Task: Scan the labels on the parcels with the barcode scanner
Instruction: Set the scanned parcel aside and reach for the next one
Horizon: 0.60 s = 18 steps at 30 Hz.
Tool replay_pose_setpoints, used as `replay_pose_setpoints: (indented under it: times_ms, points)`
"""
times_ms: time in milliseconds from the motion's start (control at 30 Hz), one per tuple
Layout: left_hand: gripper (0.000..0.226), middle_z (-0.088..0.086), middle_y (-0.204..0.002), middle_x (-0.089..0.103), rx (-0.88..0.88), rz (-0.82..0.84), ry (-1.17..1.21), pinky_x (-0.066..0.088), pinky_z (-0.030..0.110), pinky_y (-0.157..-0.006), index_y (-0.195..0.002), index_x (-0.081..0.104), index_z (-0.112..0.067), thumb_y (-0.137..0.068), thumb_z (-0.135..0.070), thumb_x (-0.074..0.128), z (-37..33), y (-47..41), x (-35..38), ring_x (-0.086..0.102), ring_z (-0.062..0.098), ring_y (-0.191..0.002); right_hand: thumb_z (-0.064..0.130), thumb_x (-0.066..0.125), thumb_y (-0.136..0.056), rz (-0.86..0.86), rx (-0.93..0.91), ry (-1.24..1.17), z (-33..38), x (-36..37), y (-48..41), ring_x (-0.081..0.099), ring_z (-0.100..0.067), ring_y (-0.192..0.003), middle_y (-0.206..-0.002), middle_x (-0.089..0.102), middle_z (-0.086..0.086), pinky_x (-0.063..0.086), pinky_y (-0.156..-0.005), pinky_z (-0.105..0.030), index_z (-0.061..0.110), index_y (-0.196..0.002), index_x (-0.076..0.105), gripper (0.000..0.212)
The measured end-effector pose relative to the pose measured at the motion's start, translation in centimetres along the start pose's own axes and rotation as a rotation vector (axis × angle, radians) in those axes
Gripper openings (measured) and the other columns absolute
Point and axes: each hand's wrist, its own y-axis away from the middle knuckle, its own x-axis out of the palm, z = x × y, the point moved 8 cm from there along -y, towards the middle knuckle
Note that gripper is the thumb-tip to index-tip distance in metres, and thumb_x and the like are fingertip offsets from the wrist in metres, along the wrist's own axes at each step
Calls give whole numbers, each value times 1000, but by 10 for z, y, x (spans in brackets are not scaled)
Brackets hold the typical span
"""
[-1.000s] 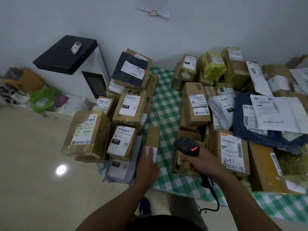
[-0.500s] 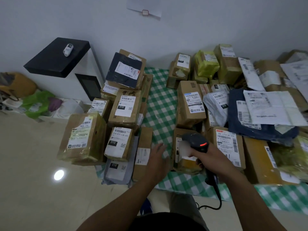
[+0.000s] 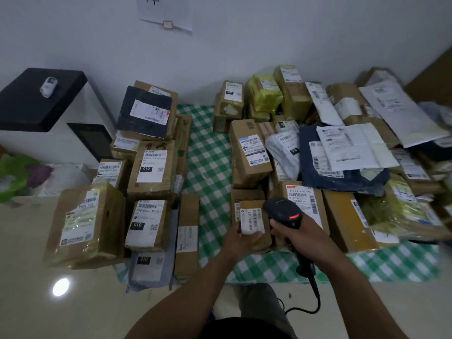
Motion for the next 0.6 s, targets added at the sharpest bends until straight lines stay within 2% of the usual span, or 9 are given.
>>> replay_pose_setpoints:
  times_ms: [67, 133, 200, 267, 333, 400, 467, 533, 600]
  points:
    - [37, -9, -119, 69, -16, -35, 69, 54, 12, -77, -127, 63, -26, -93, -21, 76, 4, 4, -7, 67, 6, -109, 34, 74, -93, 11, 1, 9, 0, 3, -1, 74, -15, -88, -95, 79, 3, 52, -69, -29, 37, -112, 67, 20]
    - [37, -6, -124, 70, -47, -58, 118, 56, 17, -83, -128, 63, -28, -93, -25, 75, 9, 10, -18, 67, 10, -112, 32, 74, -94, 21, 8, 31, 1, 8, -3, 75, -23, -87, -92, 79, -3, 55, -68, -29, 33, -111, 67, 18]
    - [39, -6, -125, 70, -62, -89, 164, 58, 25, -89, -129, 63, -29, -92, -29, 76, 9, 20, -30, 68, 8, -111, 32, 75, -93, 10, 5, 30, 5, 15, -6, 74, -19, -77, -88, 78, -5, 56, -68, -29, 33, -110, 67, 18]
    - [40, -8, -123, 70, -16, -143, 194, 59, 20, -81, -130, 63, -28, -92, -28, 75, 3, 30, -47, 68, 4, -106, 35, 75, -92, -9, -9, 56, 8, 23, -10, 72, -13, -71, -81, 77, -2, 55, -66, -29, 32, -111, 68, 21]
    - [39, -12, -119, 70, 58, -204, 192, 55, 13, -75, -128, 62, -28, -93, -22, 75, -7, 38, -63, 67, -2, -103, 36, 74, -93, 2, -35, 74, 13, 34, -15, 71, -6, -66, -78, 76, 0, 50, -60, -19, 30, -115, 67, 24]
    - [39, -19, -113, 70, 104, -244, 175, 53, 11, -76, -126, 62, -31, -91, -19, 76, -15, 42, -79, 67, -6, -103, 33, 72, -95, 44, -47, 70, 18, 47, -18, 71, -3, -64, -81, 76, 1, 47, -54, -12, 27, -122, 64, 29]
    - [42, -23, -108, 70, 141, -269, 145, 53, 11, -77, -126, 62, -33, -91, -16, 77, -27, 46, -94, 66, -11, -101, 32, 72, -96, 95, -53, 65, 24, 59, -19, 74, -9, -71, -89, 77, 2, 49, -56, -14, 27, -131, 60, 37]
    - [47, -19, -114, 71, 166, -296, 101, 57, 17, -85, -132, 63, -29, -90, -15, 78, -38, 46, -110, 67, -6, -105, 32, 72, -96, 131, -77, 83, 31, 68, -21, 75, -12, -74, -93, 76, 3, 52, -59, -19, 29, -136, 56, 44]
    - [52, -12, -122, 72, 179, -301, 30, 58, 29, -97, -136, 63, -26, -88, -18, 80, -48, 41, -126, 67, 3, -113, 31, 72, -96, 136, -127, 130, 42, 70, -21, 71, -8, -68, -84, 75, 4, 52, -58, -19, 32, -134, 56, 42]
